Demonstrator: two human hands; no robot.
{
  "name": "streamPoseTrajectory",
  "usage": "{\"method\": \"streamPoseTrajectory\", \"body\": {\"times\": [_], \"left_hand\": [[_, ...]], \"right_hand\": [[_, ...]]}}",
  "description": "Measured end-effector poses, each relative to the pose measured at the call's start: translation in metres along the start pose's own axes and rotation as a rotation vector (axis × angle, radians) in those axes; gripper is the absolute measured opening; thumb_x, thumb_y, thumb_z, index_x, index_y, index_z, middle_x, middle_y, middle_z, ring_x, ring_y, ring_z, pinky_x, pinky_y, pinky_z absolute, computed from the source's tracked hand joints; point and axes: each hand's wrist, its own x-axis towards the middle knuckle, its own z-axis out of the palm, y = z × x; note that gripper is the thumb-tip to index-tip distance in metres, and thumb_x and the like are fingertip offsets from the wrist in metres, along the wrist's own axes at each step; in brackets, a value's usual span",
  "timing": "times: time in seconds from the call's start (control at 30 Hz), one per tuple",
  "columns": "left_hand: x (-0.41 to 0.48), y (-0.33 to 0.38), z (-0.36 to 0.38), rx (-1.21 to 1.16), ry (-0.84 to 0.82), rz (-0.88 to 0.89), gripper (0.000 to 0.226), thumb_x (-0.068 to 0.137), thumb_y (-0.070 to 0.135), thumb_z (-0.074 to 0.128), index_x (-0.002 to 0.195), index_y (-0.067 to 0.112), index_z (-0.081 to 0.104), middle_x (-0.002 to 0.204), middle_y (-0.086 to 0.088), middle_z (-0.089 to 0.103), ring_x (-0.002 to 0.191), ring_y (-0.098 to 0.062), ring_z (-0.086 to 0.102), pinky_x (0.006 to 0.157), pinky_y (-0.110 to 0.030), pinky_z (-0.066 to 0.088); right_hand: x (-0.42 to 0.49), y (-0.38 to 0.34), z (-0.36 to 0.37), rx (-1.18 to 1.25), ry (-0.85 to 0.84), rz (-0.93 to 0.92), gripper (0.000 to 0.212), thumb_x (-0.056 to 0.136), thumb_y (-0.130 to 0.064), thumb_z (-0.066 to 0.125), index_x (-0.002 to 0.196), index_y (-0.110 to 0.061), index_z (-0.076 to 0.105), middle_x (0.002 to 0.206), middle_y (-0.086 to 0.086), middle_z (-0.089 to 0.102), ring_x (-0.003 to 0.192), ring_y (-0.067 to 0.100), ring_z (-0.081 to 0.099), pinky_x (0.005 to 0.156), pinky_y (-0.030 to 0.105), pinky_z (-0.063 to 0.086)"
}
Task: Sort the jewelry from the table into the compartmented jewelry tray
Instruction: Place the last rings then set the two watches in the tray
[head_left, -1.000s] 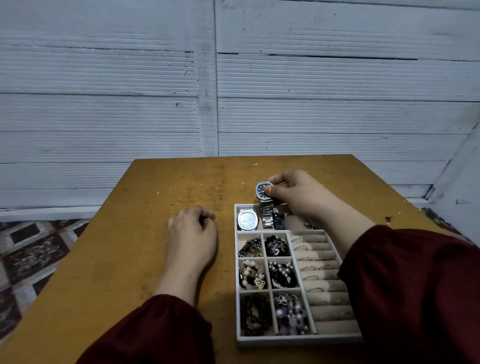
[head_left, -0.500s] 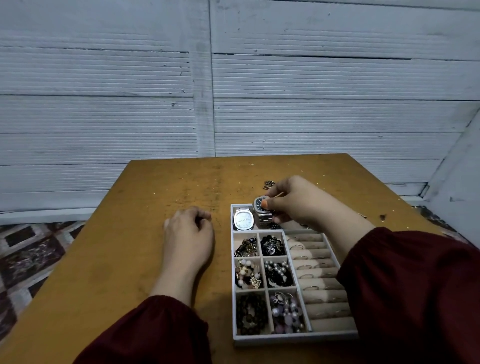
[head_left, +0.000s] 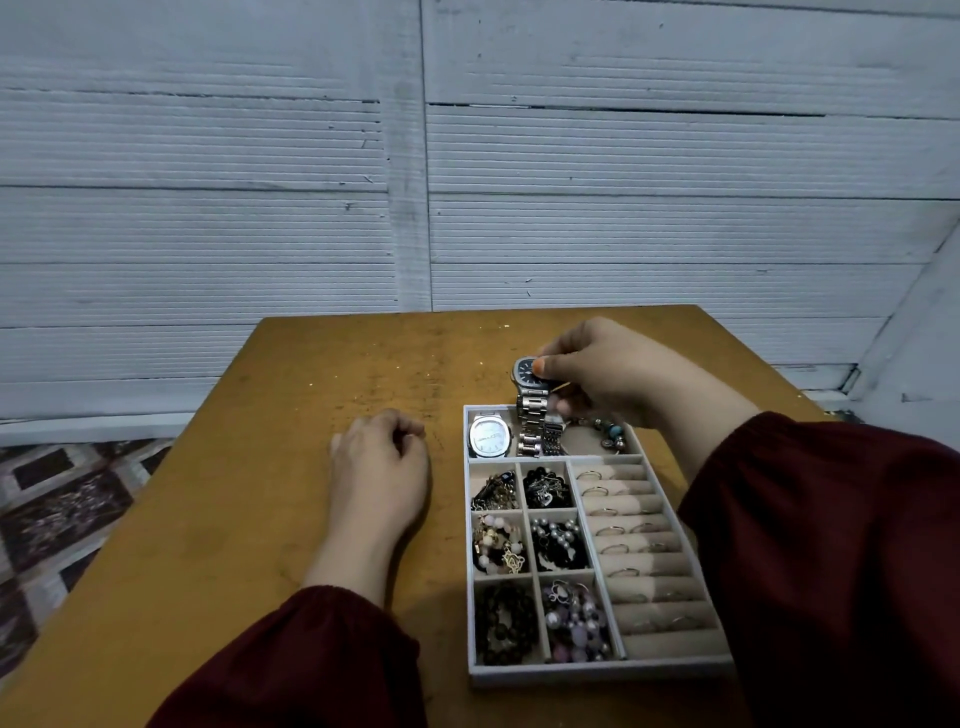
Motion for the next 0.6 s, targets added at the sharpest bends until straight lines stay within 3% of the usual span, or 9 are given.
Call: {"method": "streamPoseTrajectory", "body": {"times": [0.17, 0.27, 0.33, 0.4, 0.5, 0.6], "left_hand": [[-0.0009, 0.0024, -0.0014, 0.004, 0.003, -0.005, 0.019, 0.09, 0.015, 0.051, 0.097, 0.02, 0.067, 0.106, -0.006, 0.061, 0.109, -0.028, 0.047, 0.089, -0.03, 0.031], [-0.0011, 0.0026, -0.0017, 0.005, -0.004, -0.008, 0.019, 0.09, 0.015, 0.05, 0.099, 0.02, 0.067, 0.101, -0.002, 0.058, 0.109, -0.027, 0.046, 0.087, -0.029, 0.03], [-0.0009, 0.0022, -0.0013, 0.0, -0.005, -0.007, 0.019, 0.09, 0.016, 0.05, 0.098, 0.02, 0.067, 0.101, -0.002, 0.058, 0.109, -0.027, 0.046, 0.089, -0.03, 0.032], [-0.0008, 0.0013, -0.0009, -0.011, -0.002, -0.005, 0.018, 0.089, 0.015, 0.051, 0.096, 0.02, 0.067, 0.103, -0.004, 0.061, 0.109, -0.027, 0.047, 0.091, -0.031, 0.033], [0.0002, -0.0005, -0.0005, -0.015, -0.005, -0.005, 0.018, 0.089, 0.016, 0.051, 0.095, 0.022, 0.066, 0.103, -0.004, 0.062, 0.108, -0.027, 0.048, 0.091, -0.031, 0.034], [0.0017, -0.0018, 0.0008, -0.024, -0.003, 0.014, 0.016, 0.088, 0.016, 0.052, 0.09, 0.026, 0.064, 0.102, -0.003, 0.065, 0.106, -0.026, 0.051, 0.09, -0.033, 0.036]], "right_hand": [[0.0085, 0.0017, 0.0061, -0.029, -0.013, 0.002, 0.006, 0.096, -0.007, 0.053, 0.1, -0.006, 0.056, 0.077, 0.013, 0.059, 0.056, 0.019, 0.052, 0.059, 0.03, 0.049], [0.0096, 0.0009, 0.0048, -0.09, 0.01, -0.035, 0.016, 0.095, -0.006, 0.054, 0.108, -0.012, 0.058, 0.086, 0.012, 0.062, 0.058, 0.018, 0.054, 0.06, 0.031, 0.052], [0.0102, 0.0037, 0.0052, -0.136, 0.007, -0.059, 0.021, 0.093, -0.001, 0.054, 0.111, -0.012, 0.058, 0.091, 0.014, 0.063, 0.063, 0.021, 0.057, 0.07, 0.041, 0.055], [0.0088, 0.0078, 0.0064, -0.16, 0.002, -0.079, 0.025, 0.091, 0.005, 0.052, 0.113, -0.007, 0.058, 0.084, 0.011, 0.06, 0.066, 0.026, 0.057, 0.075, 0.046, 0.055], [0.0053, 0.0101, 0.0068, -0.23, -0.006, -0.117, 0.025, 0.091, 0.007, 0.051, 0.111, -0.006, 0.058, 0.073, 0.004, 0.053, 0.061, 0.021, 0.055, 0.047, 0.019, 0.048], [0.0024, 0.0086, 0.0076, -0.293, -0.013, -0.117, 0.023, 0.089, 0.002, 0.055, 0.11, -0.007, 0.061, 0.074, 0.006, 0.058, 0.058, 0.018, 0.055, 0.036, 0.013, 0.037]]}}
